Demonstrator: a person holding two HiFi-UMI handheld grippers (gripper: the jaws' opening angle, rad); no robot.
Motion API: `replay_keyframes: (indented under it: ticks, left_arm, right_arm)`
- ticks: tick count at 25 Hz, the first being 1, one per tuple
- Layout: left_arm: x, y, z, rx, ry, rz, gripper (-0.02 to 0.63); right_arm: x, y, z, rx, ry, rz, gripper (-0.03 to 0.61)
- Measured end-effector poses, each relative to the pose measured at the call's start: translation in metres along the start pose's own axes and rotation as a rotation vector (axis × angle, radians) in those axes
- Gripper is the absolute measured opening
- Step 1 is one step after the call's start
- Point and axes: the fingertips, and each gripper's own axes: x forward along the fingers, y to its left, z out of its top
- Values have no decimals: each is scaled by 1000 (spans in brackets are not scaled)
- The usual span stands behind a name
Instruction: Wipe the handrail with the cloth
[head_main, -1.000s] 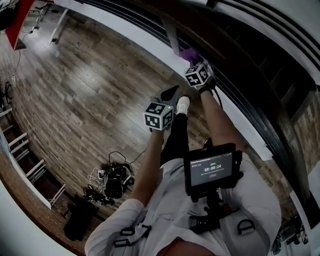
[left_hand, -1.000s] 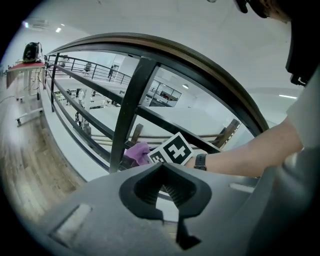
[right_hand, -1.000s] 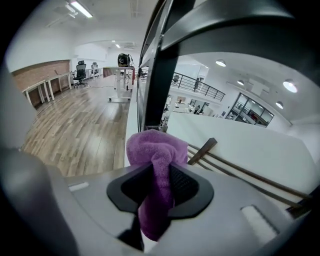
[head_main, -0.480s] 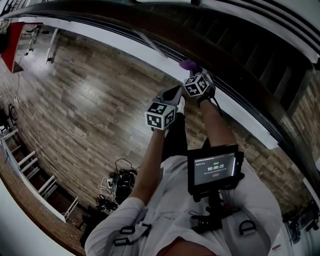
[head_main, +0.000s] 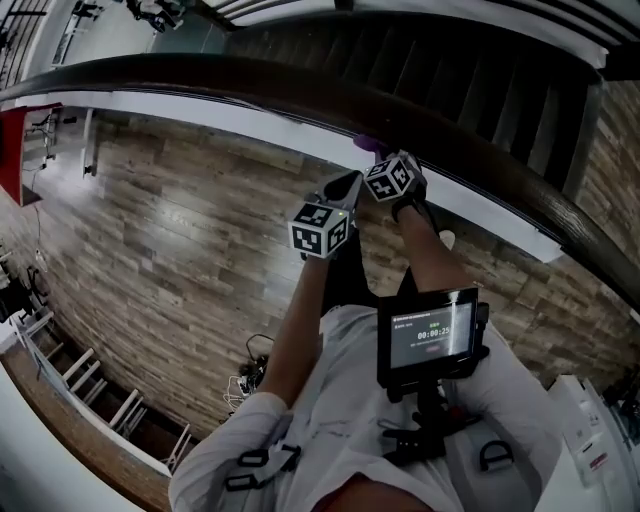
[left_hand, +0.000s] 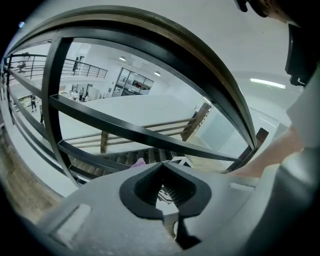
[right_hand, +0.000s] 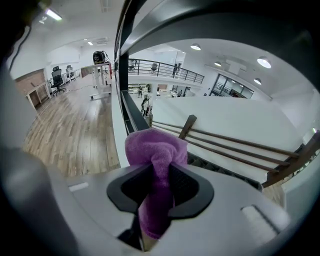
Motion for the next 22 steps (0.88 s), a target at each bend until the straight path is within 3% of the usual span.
replay_keyframes:
  ticks: [7,22]
  left_arm:
    - [29,-53,-12,59,63,-77,-2]
    - [70,-130,-47,139,174,-144,-2]
  right_arm:
    - [-25,-34,-53,-4,34,-40,100]
    - [-67,-98,-155,51,100,-111,100]
